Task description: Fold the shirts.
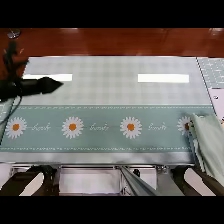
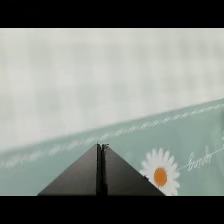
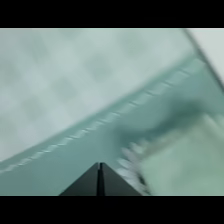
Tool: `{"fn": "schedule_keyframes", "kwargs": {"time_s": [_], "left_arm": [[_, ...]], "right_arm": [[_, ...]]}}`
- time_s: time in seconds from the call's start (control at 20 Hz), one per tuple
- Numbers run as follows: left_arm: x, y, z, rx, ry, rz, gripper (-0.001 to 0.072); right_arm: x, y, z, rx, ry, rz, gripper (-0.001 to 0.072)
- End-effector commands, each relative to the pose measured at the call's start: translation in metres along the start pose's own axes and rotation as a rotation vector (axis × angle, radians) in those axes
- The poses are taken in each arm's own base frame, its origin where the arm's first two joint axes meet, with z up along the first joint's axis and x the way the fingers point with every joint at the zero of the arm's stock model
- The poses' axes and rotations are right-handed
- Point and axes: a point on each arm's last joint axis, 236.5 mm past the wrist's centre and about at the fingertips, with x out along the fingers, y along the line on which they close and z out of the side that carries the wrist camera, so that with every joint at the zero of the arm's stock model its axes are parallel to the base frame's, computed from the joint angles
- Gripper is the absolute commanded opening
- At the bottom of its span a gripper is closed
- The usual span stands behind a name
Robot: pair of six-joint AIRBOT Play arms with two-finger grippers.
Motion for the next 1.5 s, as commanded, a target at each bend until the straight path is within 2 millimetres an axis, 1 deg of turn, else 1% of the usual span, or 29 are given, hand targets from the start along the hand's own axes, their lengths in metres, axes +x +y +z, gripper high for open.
{"fn": "schedule_keyframes", "kwargs": {"time_s": [0.0,0.05,0.1,0.15,0.2,0.25,0.3,0.35,0.4,0.45,0.5,0.55,0.6,0.65,0.75,1.45], "left_arm": [[-0.010,-0.033,0.053,0.171,-0.043,0.048,0.0020],[-0.003,-0.027,0.046,0.205,-0.018,0.109,0.0020],[0.008,-0.011,0.031,0.220,0.035,0.193,0.0020],[0.021,0.009,0.011,0.211,0.097,0.267,0.0021],[0.035,0.031,-0.015,0.180,0.167,0.330,0.0021],[0.047,0.051,-0.037,0.130,0.221,0.368,0.0021],[0.055,0.068,-0.051,0.092,0.266,0.391,0.0022],[0.059,0.083,-0.061,0.059,0.312,0.413,0.0021],[0.060,0.098,-0.069,0.022,0.352,0.433,0.0022],[0.059,0.108,-0.074,-0.004,0.379,0.448,0.0022],[0.057,0.115,-0.077,-0.025,0.396,0.459,0.0023],[0.054,0.118,-0.079,-0.036,0.405,0.466,0.0023],[0.051,0.120,-0.082,-0.045,0.420,0.470,0.0023],[0.049,0.120,-0.087,-0.052,0.441,0.471,0.0023],[0.050,0.119,-0.087,-0.050,0.441,0.470,0.0023],[0.050,0.119,-0.087,-0.050,0.441,0.470,0.0023]], "right_arm": [[0.028,0.171,-0.003,-0.313,-0.036,0.313,0.0030],[0.046,0.193,-0.023,-0.422,0.003,0.288,0.0030],[0.071,0.206,-0.047,-0.527,0.054,0.233,0.0030],[0.096,0.211,-0.069,-0.592,0.105,0.172,0.0030],[0.124,0.205,-0.090,-0.628,0.166,0.085,0.0030],[0.150,0.187,-0.101,-0.597,0.214,-0.024,0.0029],[0.172,0.165,-0.109,-0.538,0.266,-0.122,0.0028],[0.186,0.151,-0.116,-0.508,0.318,-0.166,0.0028],[0.197,0.142,-0.118,-0.487,0.351,-0.183,0.0029],[0.202,0.136,-0.117,-0.471,0.360,-0.194,0.0028],[0.204,0.136,-0.114,-0.467,0.350,-0.192,0.0029],[0.204,0.135,-0.110,-0.473,0.338,-0.197,0.0029],[0.202,0.130,-0.109,-0.486,0.341,-0.218,0.0029],[0.199,0.125,-0.113,-0.481,0.365,-0.234,0.0029],[0.196,0.121,-0.121,-0.470,0.400,-0.246,0.0029],[0.196,0.121,-0.120,-0.472,0.398,-0.249,0.0029]]}}
